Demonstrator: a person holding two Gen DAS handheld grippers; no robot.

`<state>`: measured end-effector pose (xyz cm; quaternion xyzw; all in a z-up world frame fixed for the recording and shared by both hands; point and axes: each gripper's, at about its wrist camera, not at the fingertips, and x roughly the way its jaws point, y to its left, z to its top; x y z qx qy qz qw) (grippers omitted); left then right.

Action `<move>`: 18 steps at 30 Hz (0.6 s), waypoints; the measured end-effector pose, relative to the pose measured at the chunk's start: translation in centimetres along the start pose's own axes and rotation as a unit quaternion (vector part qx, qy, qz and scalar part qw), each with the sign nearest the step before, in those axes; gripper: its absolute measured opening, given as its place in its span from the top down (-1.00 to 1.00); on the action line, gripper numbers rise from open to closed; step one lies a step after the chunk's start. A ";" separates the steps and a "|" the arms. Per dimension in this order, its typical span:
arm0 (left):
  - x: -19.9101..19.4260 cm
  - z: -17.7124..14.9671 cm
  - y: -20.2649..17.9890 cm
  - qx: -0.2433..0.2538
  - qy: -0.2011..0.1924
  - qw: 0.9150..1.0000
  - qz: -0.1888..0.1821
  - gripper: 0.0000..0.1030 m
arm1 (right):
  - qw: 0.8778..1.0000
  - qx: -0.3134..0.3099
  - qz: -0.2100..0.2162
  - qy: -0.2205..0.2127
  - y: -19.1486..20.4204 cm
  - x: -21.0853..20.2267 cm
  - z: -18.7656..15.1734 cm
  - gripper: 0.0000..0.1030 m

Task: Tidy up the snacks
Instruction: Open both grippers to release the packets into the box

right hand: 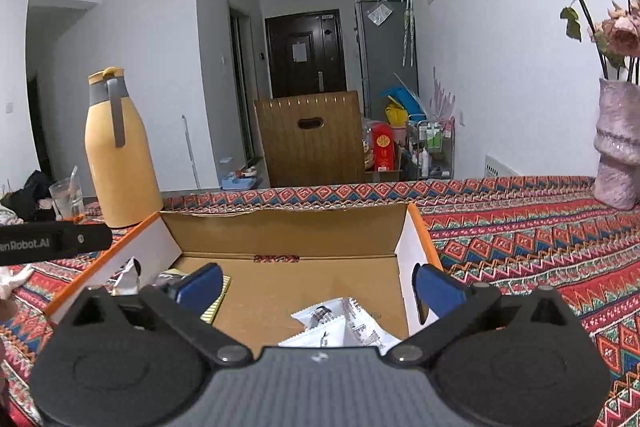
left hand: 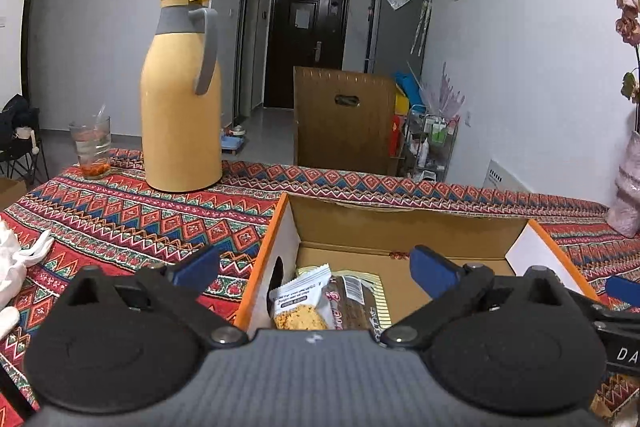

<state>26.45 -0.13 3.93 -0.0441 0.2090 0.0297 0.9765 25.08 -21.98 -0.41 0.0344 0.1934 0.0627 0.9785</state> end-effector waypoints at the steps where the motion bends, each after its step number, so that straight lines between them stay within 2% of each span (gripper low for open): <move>1: 0.0 0.1 0.1 -0.001 -0.001 1.000 -0.001 -1.00 | 1.000 0.001 0.000 -0.001 0.0 -0.1 0.0 -1.00; 18: -0.5 -0.1 -0.2 -0.003 -0.005 1.000 0.005 -1.00 | 1.000 0.002 -0.014 -0.015 0.1 -0.9 0.2 -1.00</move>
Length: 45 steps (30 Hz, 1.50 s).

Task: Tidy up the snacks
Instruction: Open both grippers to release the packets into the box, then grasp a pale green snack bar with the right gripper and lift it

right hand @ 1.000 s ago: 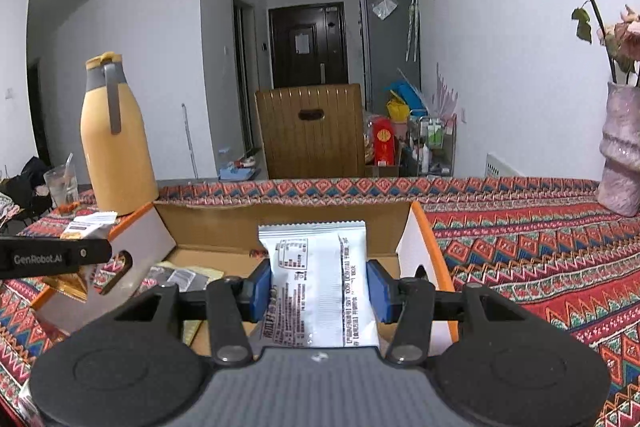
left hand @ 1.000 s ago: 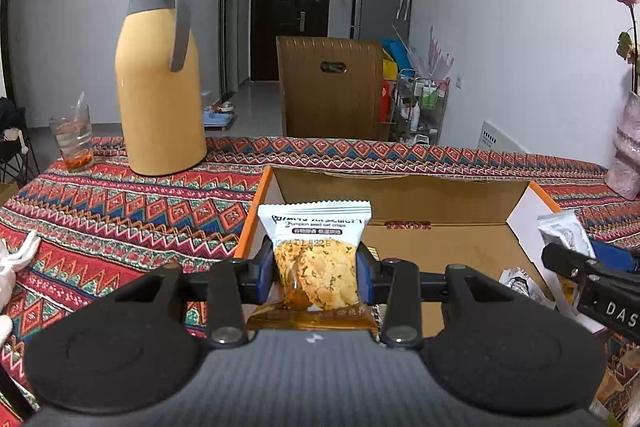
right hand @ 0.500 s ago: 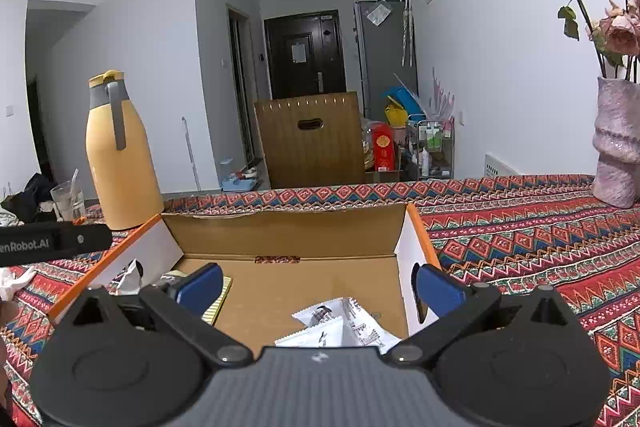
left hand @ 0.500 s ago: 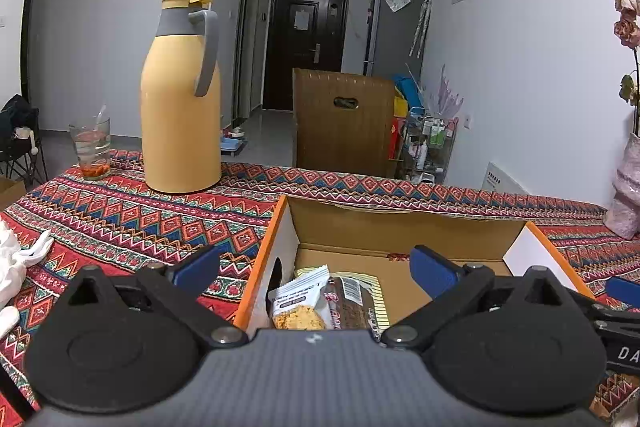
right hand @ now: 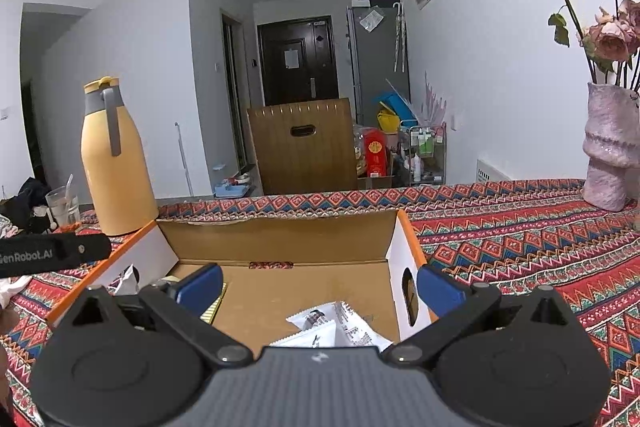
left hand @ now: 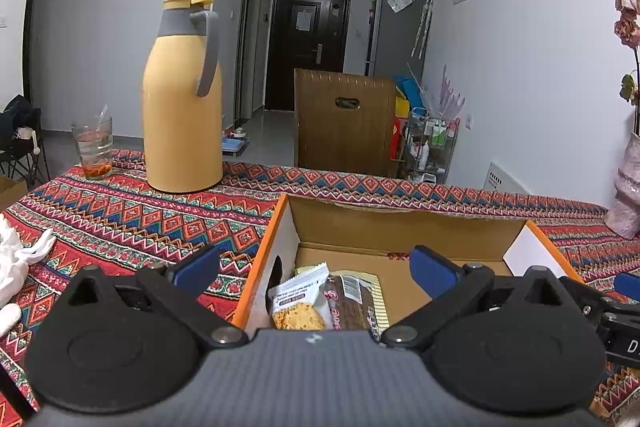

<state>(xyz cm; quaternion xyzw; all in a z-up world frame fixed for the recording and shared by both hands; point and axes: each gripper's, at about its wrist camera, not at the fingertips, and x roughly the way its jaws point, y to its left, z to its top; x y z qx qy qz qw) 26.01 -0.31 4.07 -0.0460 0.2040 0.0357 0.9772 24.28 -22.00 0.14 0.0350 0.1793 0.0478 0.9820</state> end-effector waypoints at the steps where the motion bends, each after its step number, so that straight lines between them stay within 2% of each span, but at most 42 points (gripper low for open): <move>1: -0.2 0.1 0.1 -0.003 -0.003 1.000 0.001 -1.00 | 1.000 0.001 0.000 -0.002 0.0 -0.1 0.1 -1.00; 8: -2.4 1.0 -0.1 -0.003 -0.029 1.000 0.003 -1.00 | 1.000 -0.003 -0.004 -0.027 0.3 -2.1 1.0 -1.00; 18: -6.2 0.9 0.7 0.008 -0.027 1.000 -0.010 -1.00 | 0.999 -0.003 -0.015 -0.030 -0.5 -5.7 0.9 -1.00; 27: -9.2 -1.9 4.8 0.008 -0.001 1.000 0.008 -1.00 | 1.000 0.002 -0.026 -0.002 -2.1 -8.9 -2.2 -1.00; 31: -10.3 -3.7 6.4 0.012 0.019 0.999 0.026 -1.00 | 1.000 0.008 -0.027 0.014 -2.2 -10.5 -4.0 -1.00; 34: -10.9 -5.3 7.4 0.009 0.033 0.999 0.025 -1.00 | 0.999 0.006 -0.030 0.027 -2.0 -11.5 -5.7 -1.00; 41: -9.4 -8.7 8.4 0.001 0.065 0.997 0.036 -1.00 | 0.997 0.012 -0.047 0.066 -2.2 -12.6 -8.8 -1.00; 45: -9.3 -9.0 8.6 -0.004 0.066 0.997 0.028 -1.00 | 0.997 0.018 -0.049 0.064 -2.5 -12.7 -9.3 -1.00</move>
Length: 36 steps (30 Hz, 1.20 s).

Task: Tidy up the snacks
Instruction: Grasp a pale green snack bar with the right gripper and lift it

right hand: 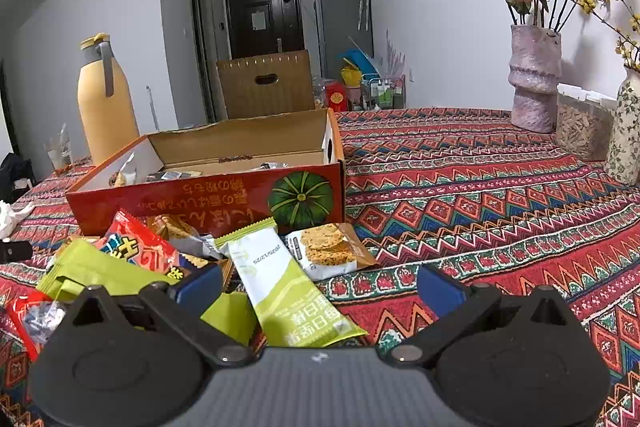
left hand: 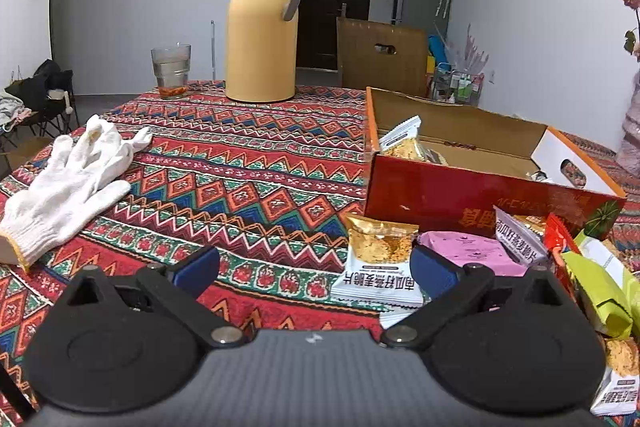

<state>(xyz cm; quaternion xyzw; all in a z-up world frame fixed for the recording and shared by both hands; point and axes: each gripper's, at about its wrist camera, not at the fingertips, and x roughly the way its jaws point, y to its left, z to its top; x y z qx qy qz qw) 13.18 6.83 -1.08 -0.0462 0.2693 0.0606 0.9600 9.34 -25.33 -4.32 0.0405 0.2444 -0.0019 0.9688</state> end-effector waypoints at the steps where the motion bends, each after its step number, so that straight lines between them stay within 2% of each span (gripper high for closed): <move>1: 0.0 -0.1 0.1 -0.003 -0.001 1.000 0.000 -1.00 | 1.000 -0.001 0.001 -0.002 0.1 0.0 0.1 -1.00; 4: 0.1 -0.1 0.3 -0.010 0.002 1.000 -0.001 -1.00 | 1.000 -0.009 0.008 0.001 0.4 0.2 0.3 -0.96; 9: 0.1 -0.1 0.4 -0.018 0.004 1.000 -0.005 -1.00 | 0.998 -0.046 0.021 0.027 1.1 1.9 1.4 -0.59; 10: 0.1 -0.1 0.4 -0.018 0.004 1.000 -0.006 -1.00 | 0.998 -0.053 0.025 0.033 1.2 2.3 1.7 -0.56; 16: 0.0 -0.1 0.6 -0.026 0.004 1.000 -0.008 -1.00 | 0.990 -0.093 0.049 0.095 2.1 5.8 2.8 -0.23; 21: 0.2 -0.1 0.7 -0.027 0.009 1.000 -0.010 -1.00 | 0.986 -0.091 0.053 0.130 2.2 7.5 2.1 0.05; 23: 0.3 -0.1 0.7 -0.028 0.011 0.999 -0.011 -1.00 | 0.986 -0.098 0.053 0.123 2.4 7.3 1.8 0.10; 25: 0.4 -0.1 0.6 -0.028 0.014 0.999 -0.011 -1.00 | 0.986 -0.099 0.060 0.120 2.5 7.0 1.6 0.25; 29: 0.4 -0.2 0.6 -0.029 0.015 0.999 -0.010 -1.00 | 0.990 -0.093 0.045 0.095 2.7 6.1 1.2 0.28; 33: 0.6 -0.2 0.6 -0.027 0.021 0.999 -0.009 -1.00 | 0.998 -0.046 0.039 0.022 2.0 3.2 1.5 0.29; 36: 0.9 -0.3 0.6 -0.026 0.026 0.999 -0.008 -1.00 | 0.999 -0.010 0.040 -0.022 1.0 1.4 1.4 0.28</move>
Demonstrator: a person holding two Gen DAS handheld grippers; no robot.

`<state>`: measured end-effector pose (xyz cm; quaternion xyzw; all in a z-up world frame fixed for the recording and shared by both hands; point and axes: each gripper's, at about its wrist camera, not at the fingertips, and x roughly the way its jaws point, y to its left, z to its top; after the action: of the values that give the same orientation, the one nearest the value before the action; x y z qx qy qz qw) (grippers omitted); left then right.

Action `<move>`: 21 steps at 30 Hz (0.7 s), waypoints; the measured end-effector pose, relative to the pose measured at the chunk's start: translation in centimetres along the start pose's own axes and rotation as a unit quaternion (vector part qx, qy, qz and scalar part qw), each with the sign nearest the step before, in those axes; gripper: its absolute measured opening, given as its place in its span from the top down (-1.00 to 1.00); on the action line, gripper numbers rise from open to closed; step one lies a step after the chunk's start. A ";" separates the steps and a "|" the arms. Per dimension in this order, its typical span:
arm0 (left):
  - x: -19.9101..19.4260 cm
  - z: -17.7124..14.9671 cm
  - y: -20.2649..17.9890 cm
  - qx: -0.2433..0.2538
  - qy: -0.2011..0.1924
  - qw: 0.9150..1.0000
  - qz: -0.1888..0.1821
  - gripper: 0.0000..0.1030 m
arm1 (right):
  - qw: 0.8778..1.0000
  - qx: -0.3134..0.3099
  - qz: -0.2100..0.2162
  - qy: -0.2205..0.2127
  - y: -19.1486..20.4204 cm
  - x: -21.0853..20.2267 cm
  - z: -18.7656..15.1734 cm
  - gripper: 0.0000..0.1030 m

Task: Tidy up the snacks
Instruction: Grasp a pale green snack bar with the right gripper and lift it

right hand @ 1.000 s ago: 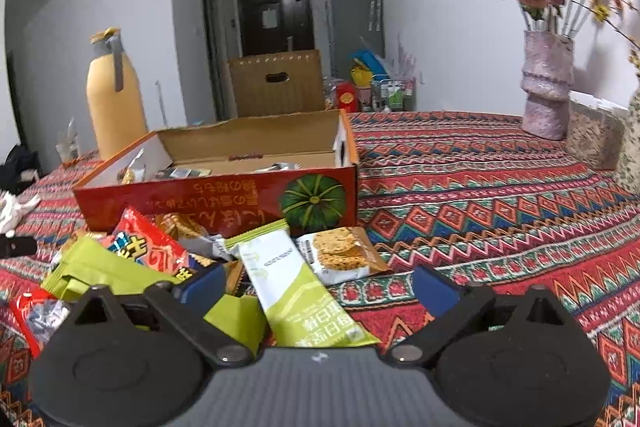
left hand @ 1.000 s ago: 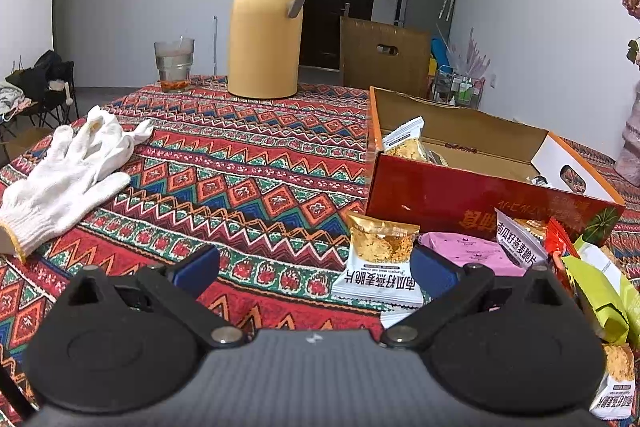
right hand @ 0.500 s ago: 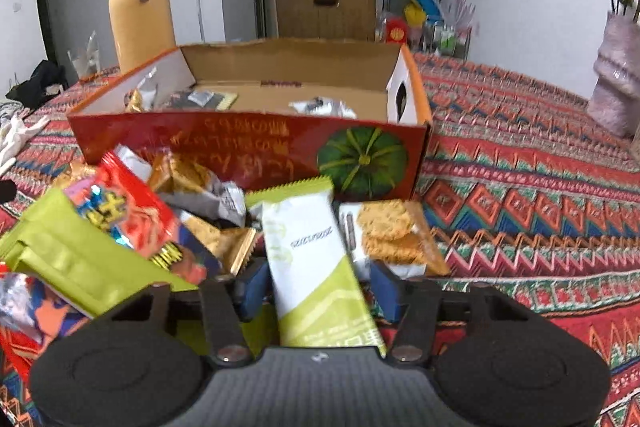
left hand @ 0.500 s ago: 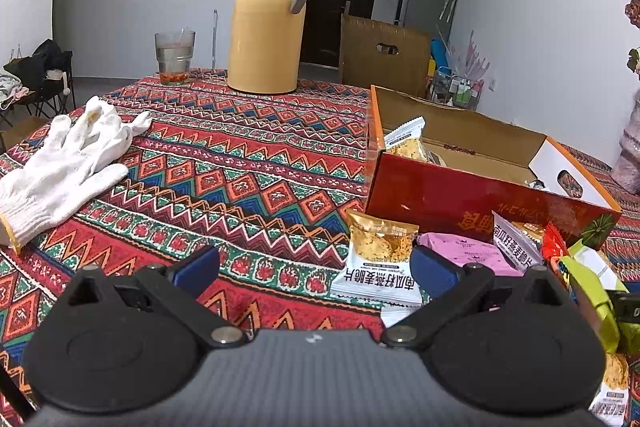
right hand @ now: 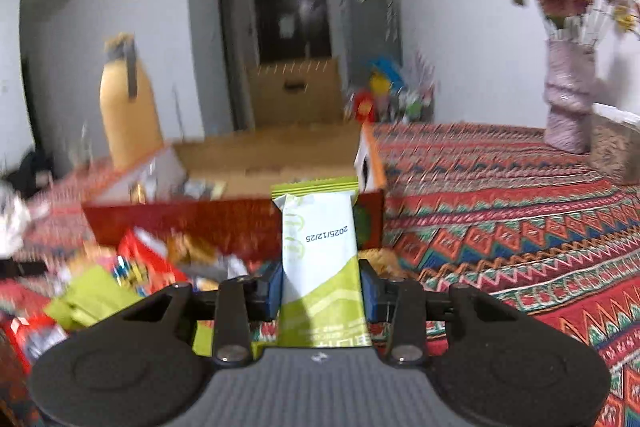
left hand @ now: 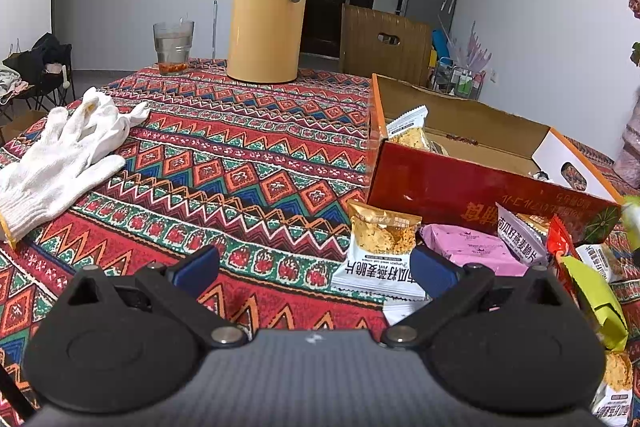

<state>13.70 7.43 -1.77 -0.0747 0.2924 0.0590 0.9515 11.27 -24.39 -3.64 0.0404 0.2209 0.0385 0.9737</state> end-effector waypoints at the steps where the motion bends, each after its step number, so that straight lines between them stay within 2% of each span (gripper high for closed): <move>1: 0.1 0.0 0.0 0.000 0.001 1.000 0.001 -1.00 | 1.000 0.007 -0.002 -0.010 -0.2 -0.4 -0.1 0.28; 7: -0.4 0.1 -0.4 0.006 0.009 1.000 0.003 -1.00 | 0.999 0.026 0.002 -0.020 -1.2 -0.3 -0.2 0.28; 12: -0.7 -0.4 -2.0 0.026 0.060 0.997 -0.029 -1.00 | 0.999 0.032 0.007 -0.019 -1.4 -0.1 -0.6 0.27; 15: -0.3 -0.8 -3.3 0.045 0.086 0.995 -0.031 -1.00 | 0.999 0.034 0.009 -0.020 -1.4 -0.3 -0.8 0.27; 21: 0.5 -1.0 -4.9 0.056 0.108 0.992 -0.025 -1.00 | 0.999 0.040 0.022 -0.025 -1.7 -0.5 -0.9 0.27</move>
<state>14.31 2.47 -2.34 -0.0345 0.3940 0.0101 0.9184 10.54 -26.02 -4.45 0.0849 0.1966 0.0504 0.9755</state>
